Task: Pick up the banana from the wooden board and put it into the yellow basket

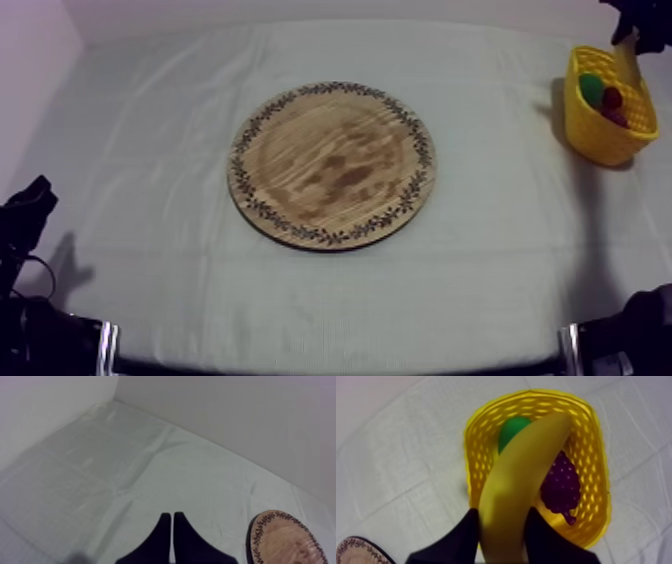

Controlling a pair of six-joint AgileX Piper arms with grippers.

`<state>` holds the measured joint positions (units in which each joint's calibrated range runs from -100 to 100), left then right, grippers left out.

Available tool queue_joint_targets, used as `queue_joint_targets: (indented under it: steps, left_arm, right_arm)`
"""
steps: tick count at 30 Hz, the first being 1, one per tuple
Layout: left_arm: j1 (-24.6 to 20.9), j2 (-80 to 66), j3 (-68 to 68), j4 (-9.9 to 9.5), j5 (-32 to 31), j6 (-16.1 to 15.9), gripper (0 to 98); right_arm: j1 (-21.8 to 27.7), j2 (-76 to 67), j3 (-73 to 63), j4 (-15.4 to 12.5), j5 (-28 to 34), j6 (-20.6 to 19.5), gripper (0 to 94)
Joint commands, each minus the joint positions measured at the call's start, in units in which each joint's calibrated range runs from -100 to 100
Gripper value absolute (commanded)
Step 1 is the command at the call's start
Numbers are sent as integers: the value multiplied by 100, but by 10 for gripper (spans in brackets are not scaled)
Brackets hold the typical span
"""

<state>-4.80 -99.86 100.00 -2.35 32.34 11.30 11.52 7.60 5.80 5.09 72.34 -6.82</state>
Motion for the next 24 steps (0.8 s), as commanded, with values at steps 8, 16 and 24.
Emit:
queue_joint_targets:
  steps: [8, 16, 24]
  left_arm:
    - [-1, 4, 0, -2, 0, 1, 1]
    - [-1, 4, 0, -2, 0, 1, 1]
    - [-1, 4, 0, -2, 0, 1, 1]
  right_arm:
    - [130, 18, 97, 32, -102, -44, 581]
    - [83, -662, 245, -124, 54, 149, 561]
    - [-105, -2085, 942, -384, 56, 459, 449]
